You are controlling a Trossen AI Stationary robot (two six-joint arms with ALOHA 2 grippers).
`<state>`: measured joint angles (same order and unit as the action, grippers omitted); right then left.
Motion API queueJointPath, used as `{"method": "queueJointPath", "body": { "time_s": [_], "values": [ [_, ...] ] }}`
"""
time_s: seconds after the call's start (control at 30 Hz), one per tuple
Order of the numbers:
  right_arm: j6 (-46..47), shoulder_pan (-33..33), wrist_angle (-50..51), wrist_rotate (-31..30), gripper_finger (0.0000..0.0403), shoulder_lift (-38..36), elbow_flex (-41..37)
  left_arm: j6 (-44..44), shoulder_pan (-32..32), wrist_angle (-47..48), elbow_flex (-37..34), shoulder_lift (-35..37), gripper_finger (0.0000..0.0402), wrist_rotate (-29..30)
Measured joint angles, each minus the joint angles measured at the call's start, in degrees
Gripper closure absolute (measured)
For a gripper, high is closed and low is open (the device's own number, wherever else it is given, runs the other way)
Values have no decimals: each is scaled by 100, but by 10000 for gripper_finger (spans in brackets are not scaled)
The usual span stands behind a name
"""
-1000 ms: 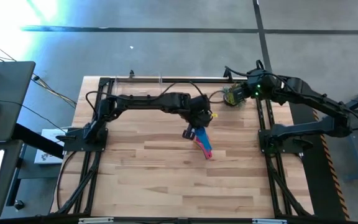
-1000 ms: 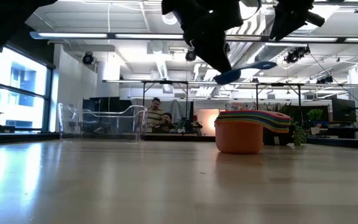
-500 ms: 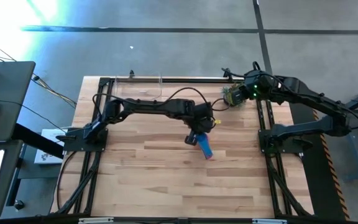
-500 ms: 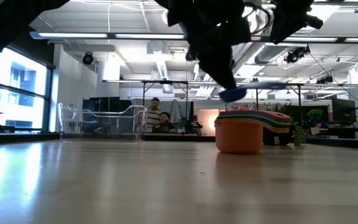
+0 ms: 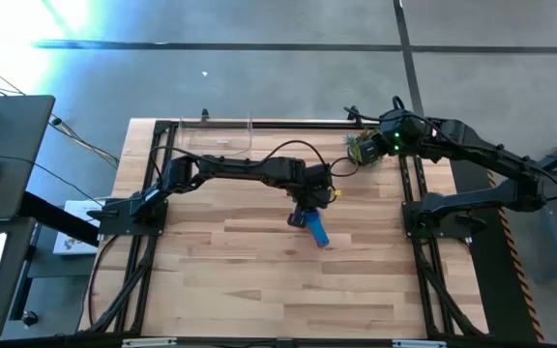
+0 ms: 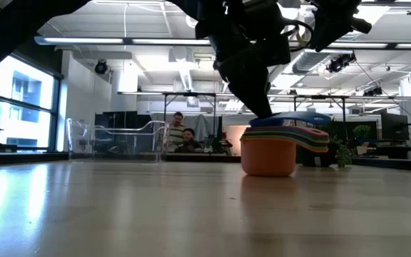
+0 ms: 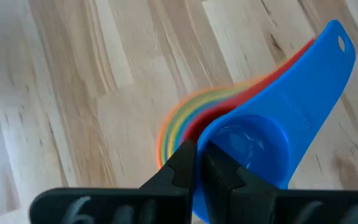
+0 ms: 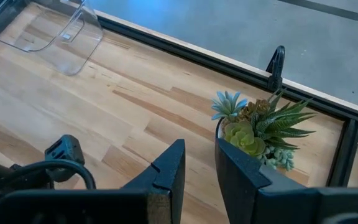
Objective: Nest measuring cups in basket
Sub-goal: Stack the blue measuring cup on top of the light red measuring cup, then put the stacked colored measuring cups into the transparent bin
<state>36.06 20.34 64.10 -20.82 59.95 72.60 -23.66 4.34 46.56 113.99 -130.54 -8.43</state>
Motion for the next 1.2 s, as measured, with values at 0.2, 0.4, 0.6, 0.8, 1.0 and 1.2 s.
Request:
{"method": "queueJointPath", "body": {
  "time_s": [0.2,0.4,0.6,0.8,1.0,1.2],
  "values": [
    [-1,0,0,0,323,-1,0,2,0,-6,4,-22,395,2],
    [-1,0,0,0,323,-1,0,160,-4,31,4,-22,371,50],
    [-6,0,0,0,323,-1,0,200,-14,36,4,-22,347,50],
    [-46,0,4,-1,323,-1,0,230,-63,58,4,-19,323,50],
    [-3,0,15,3,323,-1,0,303,-54,350,257,11,305,455],
    [95,-2,18,350,323,-1,0,363,36,1070,869,26,304,791]
  ]
}}
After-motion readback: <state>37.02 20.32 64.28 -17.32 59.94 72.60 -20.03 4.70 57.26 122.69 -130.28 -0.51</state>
